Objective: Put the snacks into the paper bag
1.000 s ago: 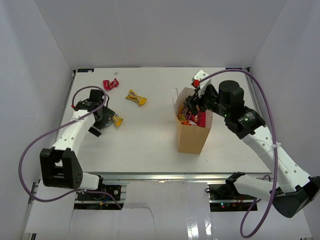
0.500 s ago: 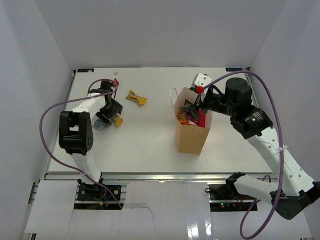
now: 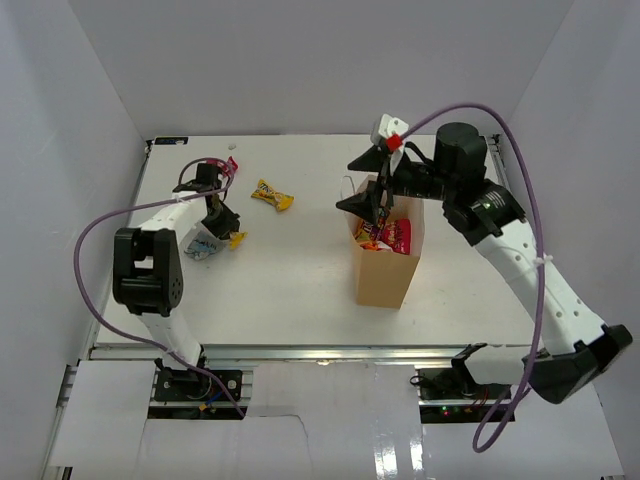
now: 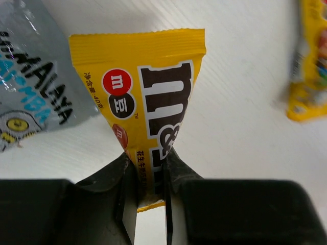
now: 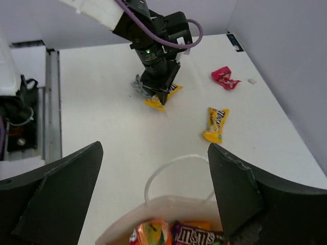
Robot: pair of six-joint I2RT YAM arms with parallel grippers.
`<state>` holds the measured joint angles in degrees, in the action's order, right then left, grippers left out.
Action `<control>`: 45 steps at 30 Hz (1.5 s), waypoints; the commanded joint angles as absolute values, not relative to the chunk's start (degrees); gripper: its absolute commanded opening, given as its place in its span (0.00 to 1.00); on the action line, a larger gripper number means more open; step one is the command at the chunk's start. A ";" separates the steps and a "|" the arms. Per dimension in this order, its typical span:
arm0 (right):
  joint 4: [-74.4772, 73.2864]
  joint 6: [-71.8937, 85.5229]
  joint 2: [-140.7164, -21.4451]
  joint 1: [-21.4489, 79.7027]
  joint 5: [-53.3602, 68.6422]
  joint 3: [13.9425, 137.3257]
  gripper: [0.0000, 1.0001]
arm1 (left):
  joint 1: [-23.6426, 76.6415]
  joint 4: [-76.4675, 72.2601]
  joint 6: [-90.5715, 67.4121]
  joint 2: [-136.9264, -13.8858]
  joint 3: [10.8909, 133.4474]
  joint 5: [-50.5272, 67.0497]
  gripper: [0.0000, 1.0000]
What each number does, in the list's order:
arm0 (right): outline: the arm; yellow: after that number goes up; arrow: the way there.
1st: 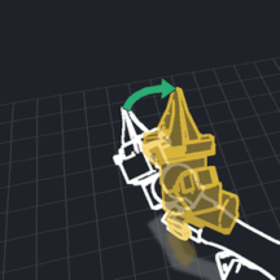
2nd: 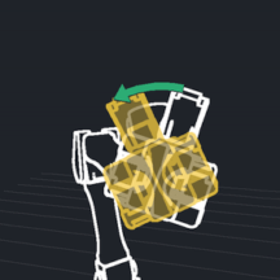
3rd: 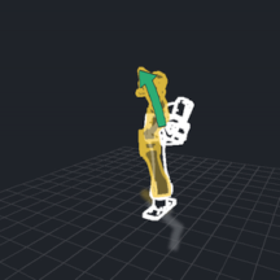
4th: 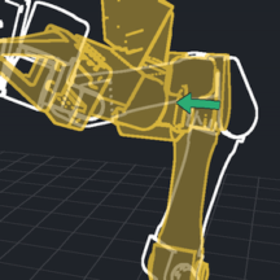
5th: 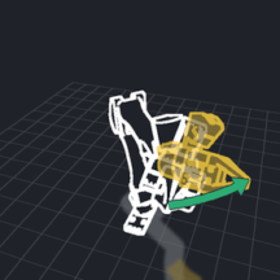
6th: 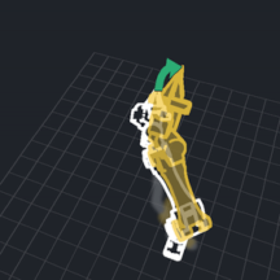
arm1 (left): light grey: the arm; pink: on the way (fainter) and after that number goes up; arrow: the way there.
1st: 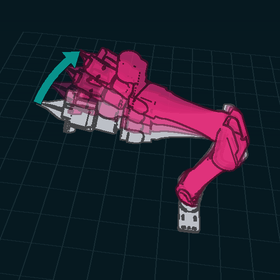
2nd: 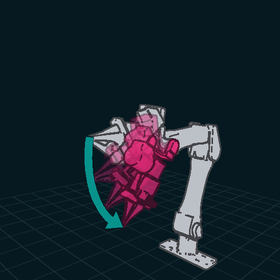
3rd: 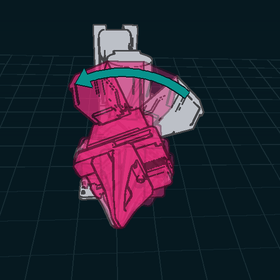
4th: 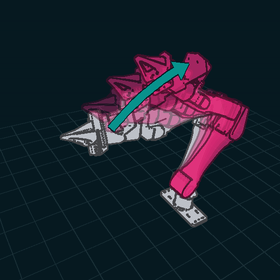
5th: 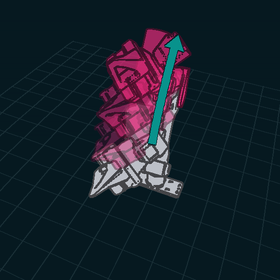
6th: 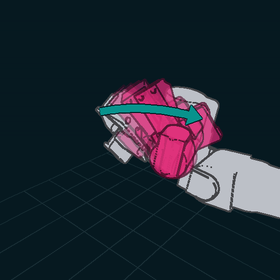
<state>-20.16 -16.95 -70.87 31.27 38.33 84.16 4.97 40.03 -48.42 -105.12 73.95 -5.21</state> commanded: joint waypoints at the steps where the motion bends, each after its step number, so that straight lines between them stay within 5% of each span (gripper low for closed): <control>1: -14.07 -4.33 -76.98 31.81 44.82 89.37 0.89 | 4.75 32.54 -42.99 -93.54 70.16 3.13 0.24; 12: -4.48 25.91 -88.33 36.82 30.43 96.06 0.83 | 5.01 -13.94 -36.30 -69.18 45.72 48.64 0.28; 16: -3.16 30.49 -90.08 38.05 27.26 97.73 0.82 | 5.36 -24.76 -34.63 -65.05 41.05 54.21 0.28; 33: -3.25 31.20 -93.69 44.12 23.03 95.98 0.78 | 12.83 -27.77 -37.26 -61.88 45.87 54.49 0.34; 45: -2.90 31.82 -92.11 44.91 24.61 91.76 0.53 | 13.62 -27.86 -37.71 -60.91 45.88 49.75 0.38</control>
